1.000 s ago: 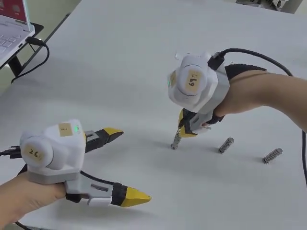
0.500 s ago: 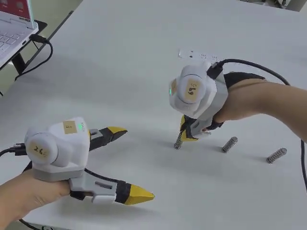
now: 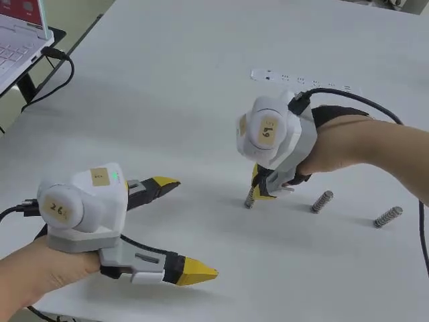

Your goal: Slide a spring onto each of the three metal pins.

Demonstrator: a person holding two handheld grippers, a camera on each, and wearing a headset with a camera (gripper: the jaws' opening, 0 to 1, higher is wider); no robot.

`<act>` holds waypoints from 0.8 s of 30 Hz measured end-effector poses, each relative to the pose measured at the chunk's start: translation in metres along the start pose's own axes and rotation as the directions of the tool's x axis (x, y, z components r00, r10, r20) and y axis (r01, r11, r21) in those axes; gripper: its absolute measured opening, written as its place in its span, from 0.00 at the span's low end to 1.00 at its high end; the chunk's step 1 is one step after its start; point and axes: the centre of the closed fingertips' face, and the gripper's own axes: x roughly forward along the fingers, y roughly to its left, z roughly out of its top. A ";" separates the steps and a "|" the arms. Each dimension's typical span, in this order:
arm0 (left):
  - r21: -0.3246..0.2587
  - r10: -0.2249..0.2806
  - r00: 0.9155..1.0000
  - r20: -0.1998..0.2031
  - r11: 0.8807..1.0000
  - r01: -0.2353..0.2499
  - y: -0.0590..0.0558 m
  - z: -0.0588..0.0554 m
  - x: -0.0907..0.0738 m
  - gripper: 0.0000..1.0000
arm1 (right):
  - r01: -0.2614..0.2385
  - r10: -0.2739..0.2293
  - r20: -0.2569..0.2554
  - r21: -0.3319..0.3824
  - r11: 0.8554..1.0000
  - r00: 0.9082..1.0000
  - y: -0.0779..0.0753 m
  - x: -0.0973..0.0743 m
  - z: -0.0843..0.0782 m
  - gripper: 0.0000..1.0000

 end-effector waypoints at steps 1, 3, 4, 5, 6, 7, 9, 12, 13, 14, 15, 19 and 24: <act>0.000 -0.001 1.000 0.000 1.000 0.001 0.000 0.000 0.000 0.94 | 0.000 0.000 0.002 0.003 1.000 1.000 -0.001 0.000 0.000 0.08; 0.000 -0.001 1.000 0.002 1.000 0.001 0.000 0.001 0.000 0.94 | 0.000 0.000 0.004 0.007 1.000 1.000 -0.001 0.000 0.000 0.08; 0.000 -0.002 1.000 0.002 1.000 0.002 0.000 0.001 0.001 0.93 | 0.001 -0.001 0.005 0.006 1.000 1.000 -0.001 0.000 0.000 0.08; 0.000 -0.002 1.000 0.002 1.000 0.002 0.000 0.001 0.001 0.94 | -0.001 0.001 0.007 0.004 1.000 1.000 -0.001 0.001 0.000 0.08; 0.000 -0.003 1.000 0.001 1.000 0.003 0.000 0.001 0.001 0.94 | -0.002 0.002 0.008 0.005 1.000 1.000 -0.001 0.001 0.000 0.08; 0.000 -0.004 1.000 0.000 1.000 0.004 0.000 0.001 0.001 0.94 | -0.003 0.003 0.009 0.005 1.000 1.000 0.000 0.001 0.000 0.08; 0.002 -0.004 1.000 -0.001 1.000 0.004 0.000 0.001 0.001 0.93 | -0.009 0.009 0.011 0.007 1.000 1.000 0.001 0.001 -0.001 0.08; 0.004 -0.002 1.000 -0.003 1.000 0.002 0.000 0.001 0.001 0.93 | -0.011 0.011 0.018 0.011 1.000 1.000 0.001 0.000 -0.002 0.09; 0.001 -0.005 1.000 -0.002 1.000 0.005 0.000 0.001 0.001 0.93 | -0.013 0.013 0.022 0.012 1.000 1.000 0.002 0.001 -0.002 0.09; 0.001 -0.005 1.000 -0.001 1.000 0.005 -0.001 0.001 0.001 0.93 | -0.012 0.011 0.025 0.011 1.000 1.000 0.002 0.001 -0.002 0.09; 0.004 -0.005 1.000 -0.001 1.000 0.005 -0.001 0.002 0.001 0.93 | -0.013 0.012 0.026 0.012 1.000 1.000 0.002 0.001 -0.002 0.11; 0.003 -0.003 1.000 -0.001 1.000 0.003 -0.001 0.002 0.000 0.93 | -0.007 0.006 0.039 0.021 1.000 0.999 0.001 0.001 -0.003 0.16; 0.003 -0.007 1.000 -0.007 1.000 0.007 -0.003 0.002 0.000 0.93 | -0.004 0.000 0.085 0.052 0.999 0.996 -0.002 -0.005 0.002 0.21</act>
